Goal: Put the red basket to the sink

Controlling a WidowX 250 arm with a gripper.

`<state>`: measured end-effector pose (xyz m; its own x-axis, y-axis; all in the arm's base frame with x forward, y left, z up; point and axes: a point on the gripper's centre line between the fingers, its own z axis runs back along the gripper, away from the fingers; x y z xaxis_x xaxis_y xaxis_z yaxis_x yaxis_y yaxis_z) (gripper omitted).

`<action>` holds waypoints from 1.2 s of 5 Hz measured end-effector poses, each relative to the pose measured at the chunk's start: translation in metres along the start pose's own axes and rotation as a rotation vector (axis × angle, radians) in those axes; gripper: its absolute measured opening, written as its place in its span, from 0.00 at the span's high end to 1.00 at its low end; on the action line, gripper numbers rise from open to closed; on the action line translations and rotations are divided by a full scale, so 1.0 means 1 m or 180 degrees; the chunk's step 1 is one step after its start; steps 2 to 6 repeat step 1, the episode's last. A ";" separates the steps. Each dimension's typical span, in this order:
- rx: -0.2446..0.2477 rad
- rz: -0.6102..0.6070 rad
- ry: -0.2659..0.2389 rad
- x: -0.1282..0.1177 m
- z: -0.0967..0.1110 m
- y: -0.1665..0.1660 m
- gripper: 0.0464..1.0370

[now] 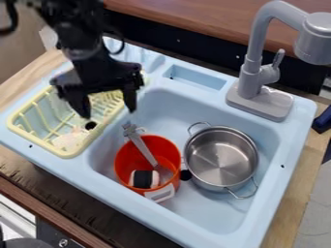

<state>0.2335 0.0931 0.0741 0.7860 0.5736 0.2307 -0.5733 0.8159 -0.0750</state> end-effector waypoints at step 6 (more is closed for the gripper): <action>0.0054 -0.0286 0.0007 0.018 0.007 0.014 0.04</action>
